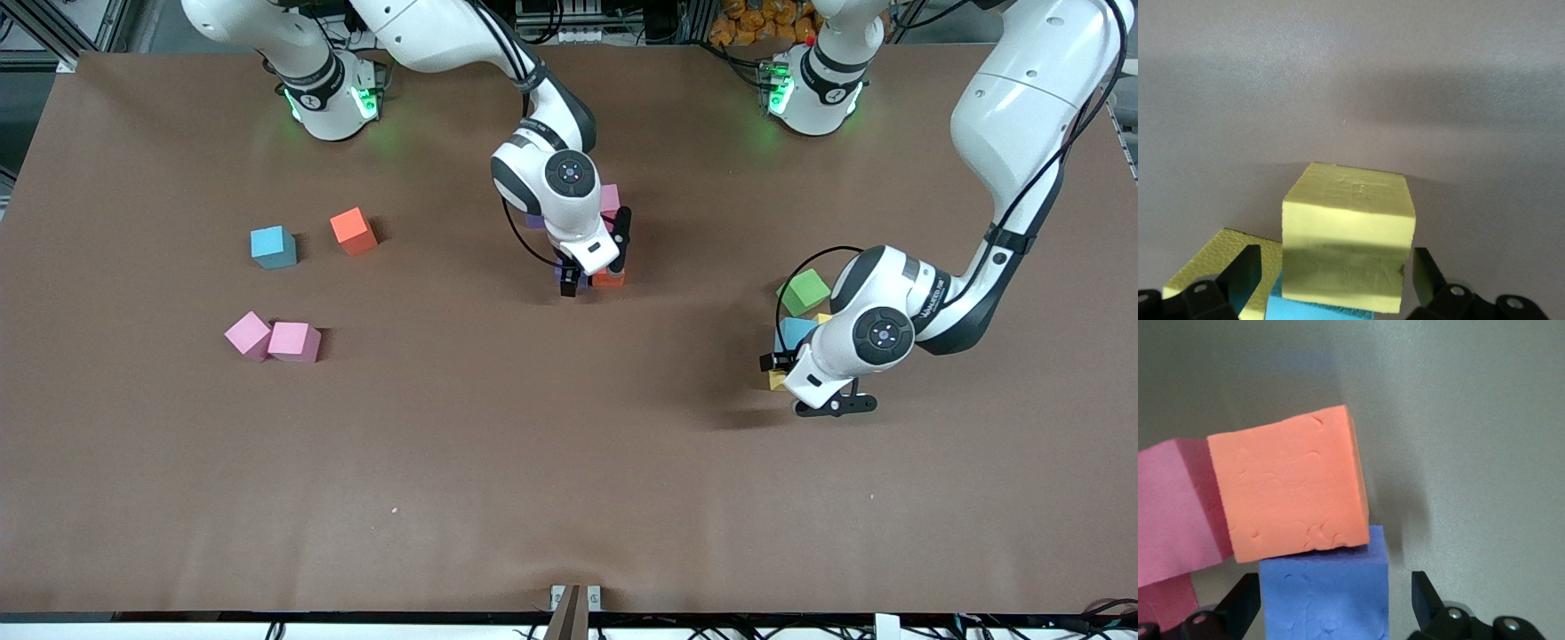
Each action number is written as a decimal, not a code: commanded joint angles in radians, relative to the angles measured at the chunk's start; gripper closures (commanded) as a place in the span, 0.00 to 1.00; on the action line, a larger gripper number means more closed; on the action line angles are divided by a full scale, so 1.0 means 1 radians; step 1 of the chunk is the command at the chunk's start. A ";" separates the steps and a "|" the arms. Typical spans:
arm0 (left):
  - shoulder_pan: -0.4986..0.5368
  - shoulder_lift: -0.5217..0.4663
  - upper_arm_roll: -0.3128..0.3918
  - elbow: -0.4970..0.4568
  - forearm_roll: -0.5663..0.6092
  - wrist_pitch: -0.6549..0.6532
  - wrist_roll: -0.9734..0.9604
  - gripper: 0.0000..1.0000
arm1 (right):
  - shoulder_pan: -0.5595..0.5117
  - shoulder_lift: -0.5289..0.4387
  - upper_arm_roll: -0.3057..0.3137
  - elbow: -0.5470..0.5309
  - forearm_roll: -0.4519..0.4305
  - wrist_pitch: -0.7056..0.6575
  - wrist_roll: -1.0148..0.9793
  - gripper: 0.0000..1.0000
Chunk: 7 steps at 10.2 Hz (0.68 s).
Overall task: Form number 2 with 11 blocks
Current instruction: 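Place the violet cube beside orange while the left gripper grasps yellow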
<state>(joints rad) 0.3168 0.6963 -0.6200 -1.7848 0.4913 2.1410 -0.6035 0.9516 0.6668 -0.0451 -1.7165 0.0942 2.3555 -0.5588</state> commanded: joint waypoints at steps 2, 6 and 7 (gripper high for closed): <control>-0.004 0.023 0.002 0.004 0.029 0.013 0.014 0.06 | 0.010 -0.058 -0.007 0.015 0.002 -0.132 -0.004 0.00; -0.005 0.023 0.002 0.004 0.030 0.016 0.011 0.51 | -0.011 -0.121 -0.012 0.012 0.002 -0.188 -0.012 0.00; -0.005 0.020 0.000 0.005 0.030 0.016 0.008 0.60 | -0.042 -0.134 -0.013 0.008 0.002 -0.190 -0.019 0.00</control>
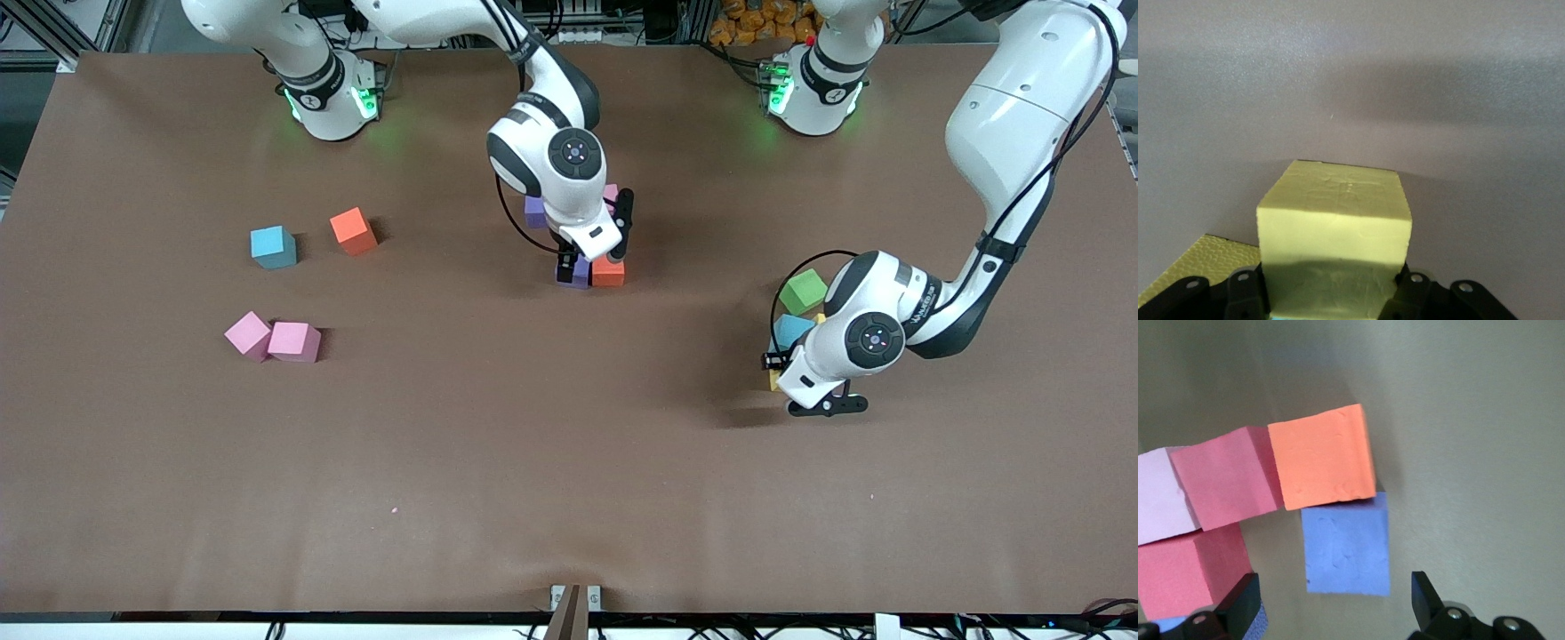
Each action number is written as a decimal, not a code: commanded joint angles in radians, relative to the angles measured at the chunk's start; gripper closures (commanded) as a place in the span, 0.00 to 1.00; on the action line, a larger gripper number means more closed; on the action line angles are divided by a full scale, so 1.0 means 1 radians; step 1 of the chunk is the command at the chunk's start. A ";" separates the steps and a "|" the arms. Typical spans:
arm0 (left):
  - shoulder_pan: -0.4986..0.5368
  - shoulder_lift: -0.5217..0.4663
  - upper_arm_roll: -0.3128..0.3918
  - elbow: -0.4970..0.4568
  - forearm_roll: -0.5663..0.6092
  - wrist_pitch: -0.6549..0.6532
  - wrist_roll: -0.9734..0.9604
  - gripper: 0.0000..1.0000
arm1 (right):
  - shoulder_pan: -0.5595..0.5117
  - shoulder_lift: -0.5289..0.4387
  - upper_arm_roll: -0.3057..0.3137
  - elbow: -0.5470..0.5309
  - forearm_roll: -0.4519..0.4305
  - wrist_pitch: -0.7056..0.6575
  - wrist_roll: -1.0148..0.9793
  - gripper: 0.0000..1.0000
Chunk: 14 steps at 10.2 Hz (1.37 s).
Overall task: Form number 2 with 11 blocks
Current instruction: 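Reach the right gripper to the pink cube while the left gripper carries yellow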
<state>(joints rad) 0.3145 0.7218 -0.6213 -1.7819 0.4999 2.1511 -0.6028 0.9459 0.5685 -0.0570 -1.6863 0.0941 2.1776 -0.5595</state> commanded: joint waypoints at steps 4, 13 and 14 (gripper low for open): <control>-0.006 -0.037 -0.033 0.024 0.006 0.003 -0.056 0.65 | -0.209 -0.105 -0.064 -0.044 -0.001 -0.133 -0.008 0.00; -0.133 -0.059 -0.176 0.119 -0.090 -0.036 -0.717 0.65 | -0.714 -0.144 -0.072 -0.128 -0.002 -0.142 -0.551 0.00; -0.188 -0.053 -0.176 0.134 -0.093 -0.036 -0.853 0.65 | -0.735 -0.172 -0.072 -0.185 -0.005 -0.098 -0.591 0.00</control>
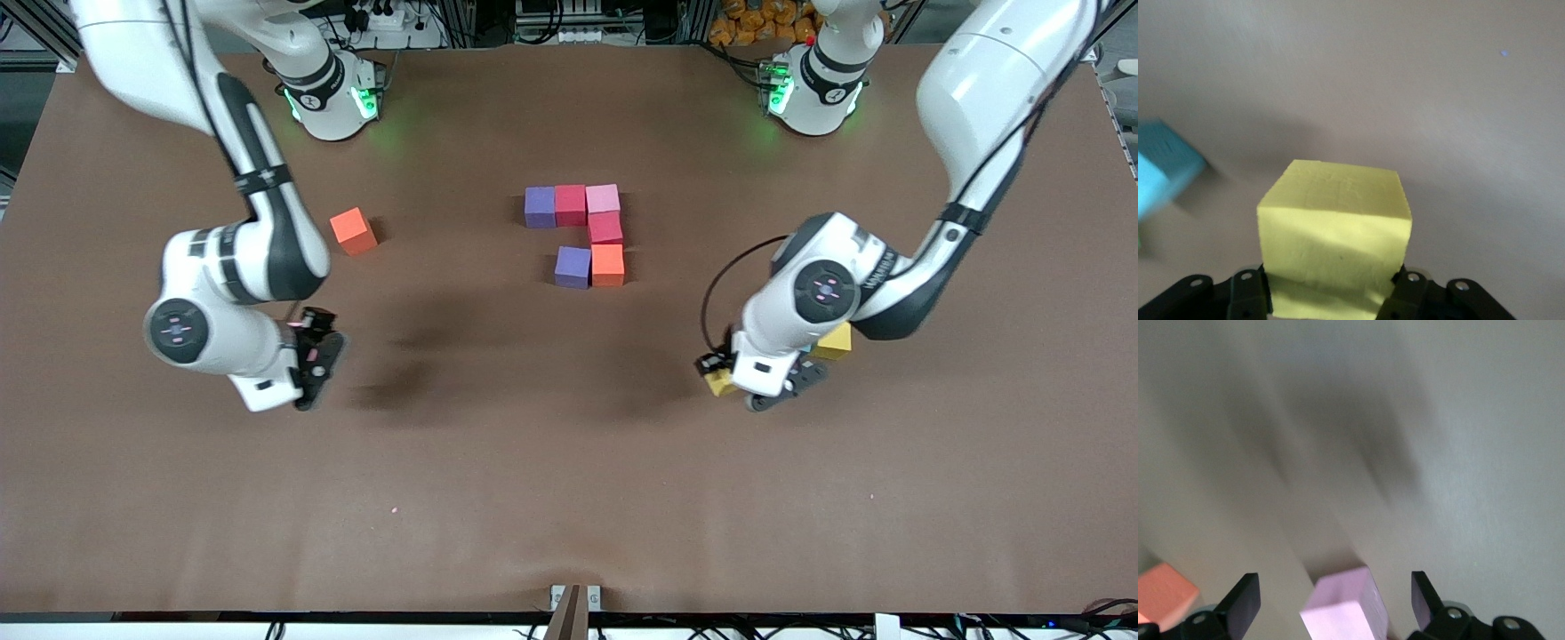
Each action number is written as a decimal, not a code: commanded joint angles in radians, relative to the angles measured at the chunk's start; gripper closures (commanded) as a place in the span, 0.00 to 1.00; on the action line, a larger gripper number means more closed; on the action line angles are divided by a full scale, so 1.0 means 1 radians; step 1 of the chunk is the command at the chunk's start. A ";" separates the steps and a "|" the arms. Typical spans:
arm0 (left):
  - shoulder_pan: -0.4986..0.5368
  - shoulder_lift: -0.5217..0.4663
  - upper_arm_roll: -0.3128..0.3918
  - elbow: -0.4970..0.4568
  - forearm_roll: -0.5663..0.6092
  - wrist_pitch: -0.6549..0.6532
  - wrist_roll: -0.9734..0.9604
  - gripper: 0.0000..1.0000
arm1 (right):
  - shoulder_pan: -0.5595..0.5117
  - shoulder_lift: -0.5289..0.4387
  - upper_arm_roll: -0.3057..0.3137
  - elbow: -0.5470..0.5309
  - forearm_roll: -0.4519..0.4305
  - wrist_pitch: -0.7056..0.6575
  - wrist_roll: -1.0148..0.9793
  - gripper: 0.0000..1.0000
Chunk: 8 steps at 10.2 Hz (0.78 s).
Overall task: Form number 2 with 11 blocks
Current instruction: 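Reach the right gripper to the pink cube while the left gripper carries yellow, then grasp the pink cube with the right gripper while the left gripper carries yellow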
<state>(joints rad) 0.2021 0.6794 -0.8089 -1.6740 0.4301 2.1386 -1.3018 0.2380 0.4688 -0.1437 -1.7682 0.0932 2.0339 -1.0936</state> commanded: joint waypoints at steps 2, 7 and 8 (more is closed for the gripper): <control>-0.186 -0.001 0.016 0.056 -0.024 -0.022 -0.407 0.65 | -0.040 -0.145 0.015 -0.270 -0.041 0.242 -0.139 0.00; -0.338 0.025 0.019 0.066 -0.072 0.009 -0.952 0.66 | -0.095 -0.124 0.015 -0.336 -0.044 0.333 -0.420 0.00; -0.367 0.026 0.020 0.068 -0.091 0.036 -1.025 0.66 | -0.097 -0.121 0.015 -0.350 -0.044 0.339 -0.440 0.00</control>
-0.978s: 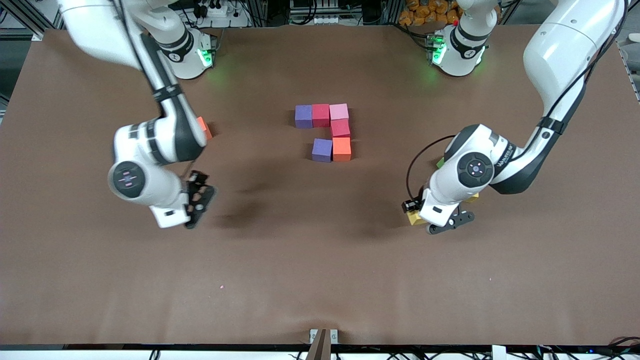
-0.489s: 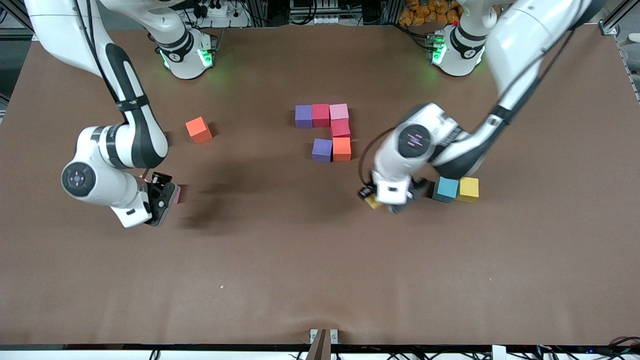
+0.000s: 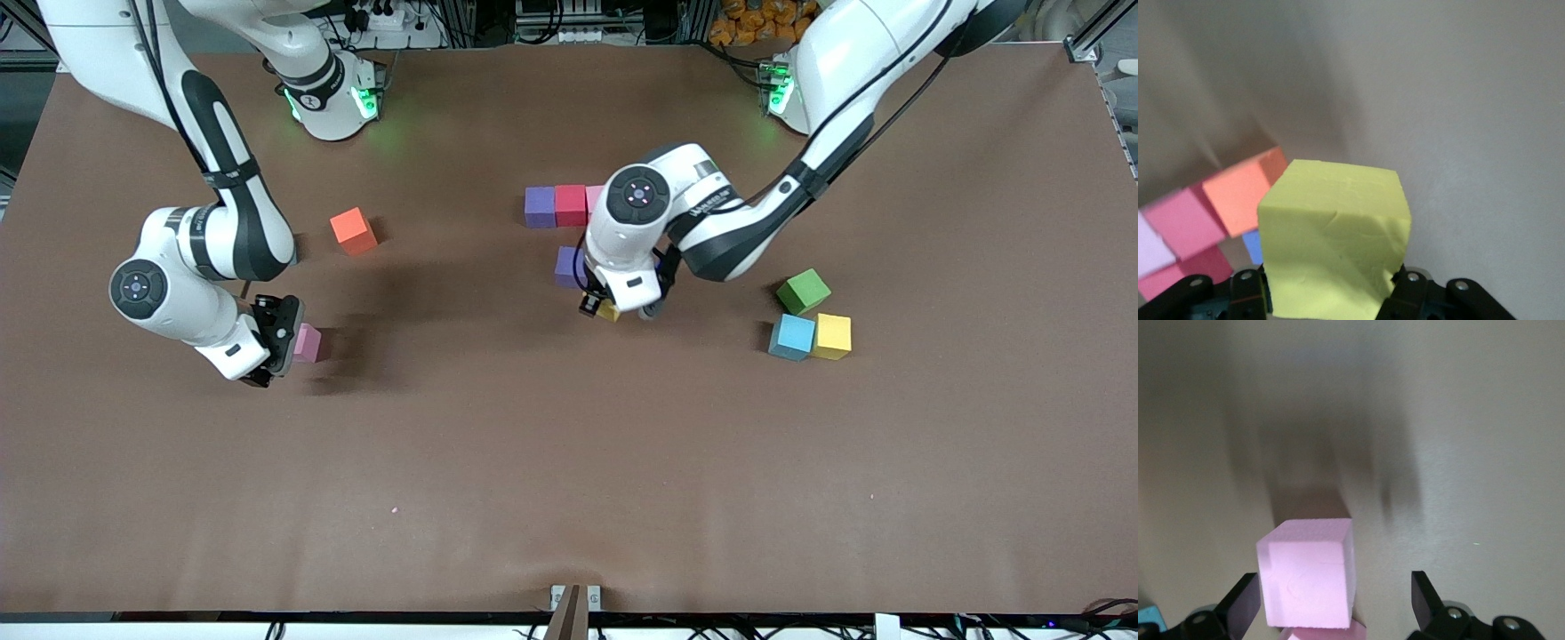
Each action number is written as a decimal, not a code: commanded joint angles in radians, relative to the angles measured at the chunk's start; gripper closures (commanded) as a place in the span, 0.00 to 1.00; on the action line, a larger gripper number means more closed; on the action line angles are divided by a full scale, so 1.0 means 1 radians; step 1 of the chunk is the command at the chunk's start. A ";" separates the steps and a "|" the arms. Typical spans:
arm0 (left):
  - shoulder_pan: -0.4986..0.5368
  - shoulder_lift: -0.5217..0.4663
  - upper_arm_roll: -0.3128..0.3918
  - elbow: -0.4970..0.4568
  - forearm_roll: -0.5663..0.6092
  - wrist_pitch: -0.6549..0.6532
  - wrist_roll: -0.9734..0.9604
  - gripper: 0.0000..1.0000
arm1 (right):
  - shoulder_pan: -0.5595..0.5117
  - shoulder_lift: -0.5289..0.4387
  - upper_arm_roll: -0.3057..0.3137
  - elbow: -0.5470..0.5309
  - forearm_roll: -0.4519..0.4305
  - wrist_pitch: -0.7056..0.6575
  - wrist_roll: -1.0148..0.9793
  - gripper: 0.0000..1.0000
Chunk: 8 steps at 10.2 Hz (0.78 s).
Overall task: Form number 2 with 11 blocks
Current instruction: 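Grasp the pink cube with the right gripper while the left gripper carries yellow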
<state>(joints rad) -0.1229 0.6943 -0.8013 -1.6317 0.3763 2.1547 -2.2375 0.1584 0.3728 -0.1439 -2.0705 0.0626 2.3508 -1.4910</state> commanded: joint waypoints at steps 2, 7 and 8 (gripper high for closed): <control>-0.092 0.020 0.016 0.024 -0.027 0.112 -0.277 0.68 | -0.017 -0.021 0.015 -0.091 -0.013 0.039 -0.052 0.00; -0.286 0.056 0.167 0.024 -0.034 0.284 -0.575 0.68 | -0.039 0.017 0.018 -0.138 -0.013 0.148 -0.092 0.00; -0.305 0.071 0.181 0.024 -0.034 0.315 -0.603 0.68 | -0.040 0.021 0.018 -0.137 -0.013 0.148 -0.094 0.00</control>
<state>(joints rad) -0.3918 0.7386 -0.6515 -1.6257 0.3526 2.4289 -2.7418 0.1439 0.3904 -0.1410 -2.2001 0.0604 2.4817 -1.5622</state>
